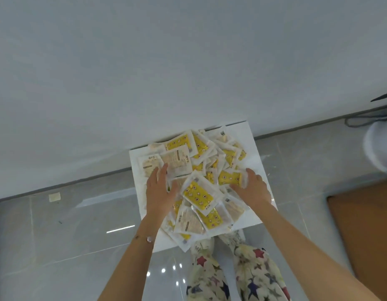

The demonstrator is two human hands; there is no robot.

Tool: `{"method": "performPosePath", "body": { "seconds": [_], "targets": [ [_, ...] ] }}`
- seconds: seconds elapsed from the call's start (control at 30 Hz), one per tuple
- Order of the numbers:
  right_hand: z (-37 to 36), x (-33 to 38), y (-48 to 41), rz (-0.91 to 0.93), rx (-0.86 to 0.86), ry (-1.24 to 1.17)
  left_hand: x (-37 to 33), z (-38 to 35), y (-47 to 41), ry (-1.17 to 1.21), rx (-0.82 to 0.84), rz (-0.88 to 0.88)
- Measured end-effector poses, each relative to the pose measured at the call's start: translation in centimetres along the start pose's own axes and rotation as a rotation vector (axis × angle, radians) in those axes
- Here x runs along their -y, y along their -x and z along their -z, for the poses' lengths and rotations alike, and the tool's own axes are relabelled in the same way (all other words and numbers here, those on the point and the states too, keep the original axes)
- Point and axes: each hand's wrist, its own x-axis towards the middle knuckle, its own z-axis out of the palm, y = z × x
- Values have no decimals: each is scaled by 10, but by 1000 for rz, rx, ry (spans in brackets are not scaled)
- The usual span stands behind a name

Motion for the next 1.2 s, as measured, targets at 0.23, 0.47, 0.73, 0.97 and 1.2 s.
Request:
{"method": "performPosePath", "body": {
  "seconds": [0.23,0.47,0.73,0.97,1.2],
  "targets": [
    [-16,-9,-29,-6,-98,-243,-8,-9,-53,31,-44,-73],
    [-6,-23,-38,-32,-88,-543,-18,-6,-76,-52,40,47],
    [-8,-29,-42,-38,-134,-674,-11,1,-74,-58,-74,11],
    [-13,-31,-34,-59,-203,-742,6,18,-66,152,-86,42],
    [-11,-21,-34,-20,-102,-605,2,34,-59,423,-144,77]
  ]
}}
